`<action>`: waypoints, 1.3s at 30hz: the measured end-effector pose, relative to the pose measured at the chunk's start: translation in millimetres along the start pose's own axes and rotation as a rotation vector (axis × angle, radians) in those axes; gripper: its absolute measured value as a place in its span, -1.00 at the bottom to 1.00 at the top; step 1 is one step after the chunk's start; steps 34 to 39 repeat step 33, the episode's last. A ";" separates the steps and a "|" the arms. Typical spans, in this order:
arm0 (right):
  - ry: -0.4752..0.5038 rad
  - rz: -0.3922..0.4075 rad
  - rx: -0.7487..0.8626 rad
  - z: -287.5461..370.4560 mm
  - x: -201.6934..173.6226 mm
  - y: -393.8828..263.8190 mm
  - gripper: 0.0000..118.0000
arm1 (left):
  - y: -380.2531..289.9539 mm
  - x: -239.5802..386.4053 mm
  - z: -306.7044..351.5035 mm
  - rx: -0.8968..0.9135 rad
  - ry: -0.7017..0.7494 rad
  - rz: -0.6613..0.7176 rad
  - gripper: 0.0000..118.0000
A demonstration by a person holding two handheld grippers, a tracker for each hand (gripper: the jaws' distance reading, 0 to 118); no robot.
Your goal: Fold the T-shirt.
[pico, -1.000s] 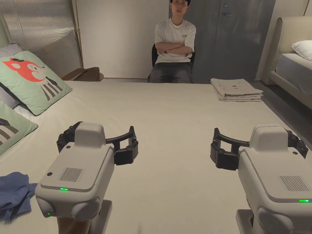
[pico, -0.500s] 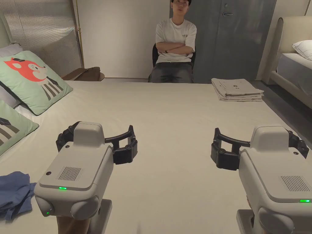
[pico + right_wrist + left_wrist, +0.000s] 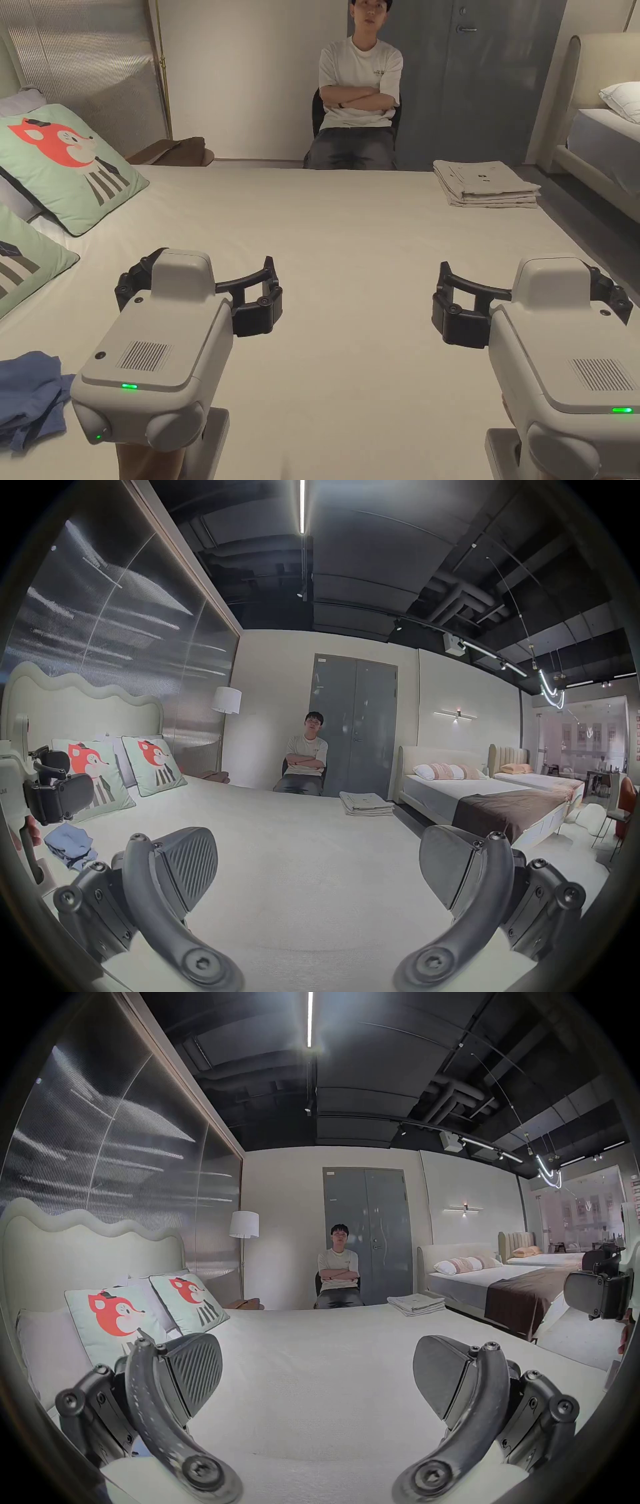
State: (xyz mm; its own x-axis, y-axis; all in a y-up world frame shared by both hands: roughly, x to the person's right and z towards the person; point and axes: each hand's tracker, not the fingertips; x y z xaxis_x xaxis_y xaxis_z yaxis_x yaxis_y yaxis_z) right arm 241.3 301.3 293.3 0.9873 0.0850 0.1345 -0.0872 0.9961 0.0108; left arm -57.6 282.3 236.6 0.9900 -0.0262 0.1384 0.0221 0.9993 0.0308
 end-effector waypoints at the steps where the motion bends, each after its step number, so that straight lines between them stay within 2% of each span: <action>1: 0.000 0.002 -0.002 -0.3 -0.2 -0.1 0.94 | 0.0 -0.1 0.0 -0.001 -0.001 -0.001 0.88; 4: 0.005 0.001 -0.023 -2.2 -0.4 0.2 0.94 | 0.0 -1.7 -0.1 -0.003 -0.006 0.005 0.88; 7: 0.002 -0.024 -0.112 -7.2 -0.9 3.6 0.94 | 0.1 -3.1 0.1 -0.004 -0.005 0.010 0.88; 13: -0.177 -0.199 -0.400 -21.0 -1.7 17.2 0.94 | 0.9 -4.1 0.9 -0.008 -0.017 0.013 0.88; 16: -0.203 -0.261 -0.522 -28.0 2.5 22.4 0.94 | 1.7 -4.0 1.2 -0.006 -0.025 0.014 0.88; 20: -0.186 -0.250 -0.542 -29.9 4.5 23.7 0.94 | 3.2 -3.3 1.1 -0.001 -0.027 0.019 0.88; 24: -0.195 -0.200 -0.494 -27.8 2.7 22.3 0.94 | 3.3 -2.6 -0.2 -0.001 -0.031 0.021 0.88; 28: -0.165 -0.197 -0.479 -27.8 3.2 21.6 0.94 | 3.4 -1.8 -0.4 0.000 -0.030 0.017 0.88; 39: -0.176 -0.170 -0.458 -27.8 -2.1 19.2 0.94 | 2.3 -2.0 -0.1 -0.001 -0.030 0.019 0.88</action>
